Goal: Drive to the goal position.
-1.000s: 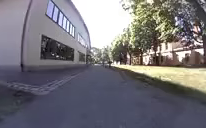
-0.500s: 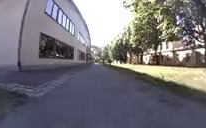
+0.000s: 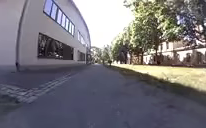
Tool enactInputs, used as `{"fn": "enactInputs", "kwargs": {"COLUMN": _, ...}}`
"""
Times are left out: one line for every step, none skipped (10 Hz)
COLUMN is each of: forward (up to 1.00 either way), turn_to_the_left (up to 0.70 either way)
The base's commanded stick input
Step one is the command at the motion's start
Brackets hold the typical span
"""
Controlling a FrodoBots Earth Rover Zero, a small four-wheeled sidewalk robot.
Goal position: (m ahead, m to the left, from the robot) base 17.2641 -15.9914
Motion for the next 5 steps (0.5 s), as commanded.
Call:
{"fn": "enactInputs", "kwargs": {"forward": 0.45, "turn_to_the_left": 0.0}}
{"fn": "enactInputs", "kwargs": {"forward": 0.45, "turn_to_the_left": 0.0}}
{"fn": "enactInputs", "kwargs": {"forward": 0.45, "turn_to_the_left": 0.0}}
{"fn": "enactInputs", "kwargs": {"forward": 0.45, "turn_to_the_left": 0.0}}
{"fn": "enactInputs", "kwargs": {"forward": 0.45, "turn_to_the_left": 0.0}}
